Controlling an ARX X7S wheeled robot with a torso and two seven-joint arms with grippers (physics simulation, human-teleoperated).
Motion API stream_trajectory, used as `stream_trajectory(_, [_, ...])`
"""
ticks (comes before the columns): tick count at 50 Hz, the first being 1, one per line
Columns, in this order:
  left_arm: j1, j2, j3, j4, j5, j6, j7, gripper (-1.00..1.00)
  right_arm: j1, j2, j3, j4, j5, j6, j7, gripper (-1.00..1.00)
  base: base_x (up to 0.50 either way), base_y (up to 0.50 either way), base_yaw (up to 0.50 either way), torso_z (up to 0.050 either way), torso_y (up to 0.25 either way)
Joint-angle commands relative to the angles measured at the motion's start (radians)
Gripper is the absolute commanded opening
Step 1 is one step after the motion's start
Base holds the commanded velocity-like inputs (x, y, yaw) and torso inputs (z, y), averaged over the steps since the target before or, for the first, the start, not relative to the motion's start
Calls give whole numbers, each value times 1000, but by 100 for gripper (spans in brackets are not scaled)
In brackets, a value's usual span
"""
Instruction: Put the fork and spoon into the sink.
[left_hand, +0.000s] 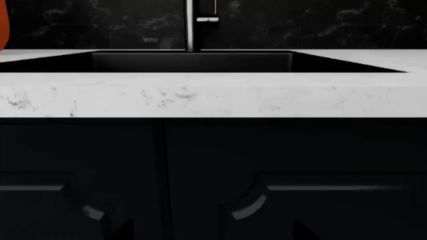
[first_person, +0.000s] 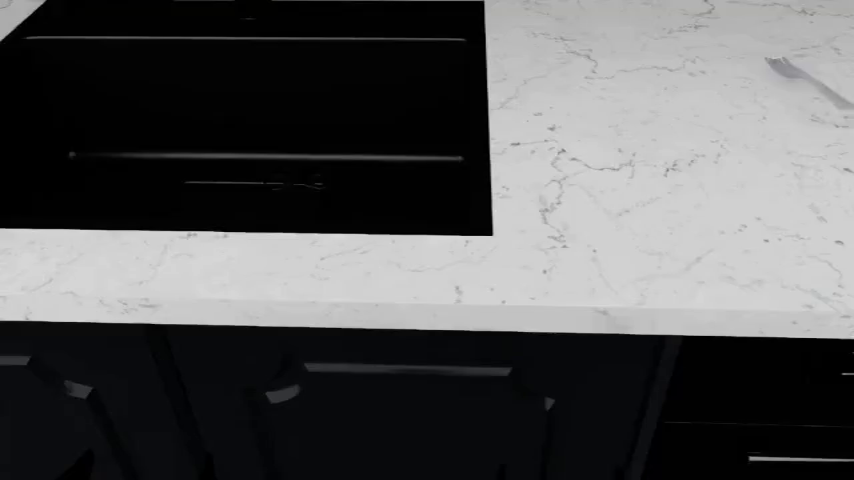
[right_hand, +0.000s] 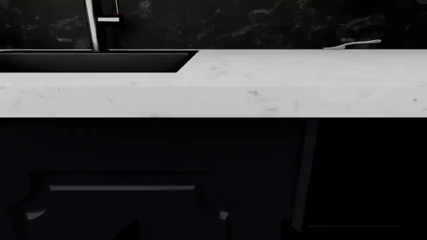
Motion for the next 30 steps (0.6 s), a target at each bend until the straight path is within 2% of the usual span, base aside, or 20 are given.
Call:
stream_trajectory(1, [-1,-13,14,-6,-13,5,-14,100,-1,12,-15,-1,12,0,15,100,0,0,0,0,0])
stream_trajectory(23, [3,-65,72,2,-57,1,-86,100,-7,64,-76,-16,62,-3,82,100,0,0,0,0,0])
stream_trajectory(30, [15,-79,81,69,-66,-31,-100,100,-21,77,-86,-79,69,22,98,100,0,0,0,0,0])
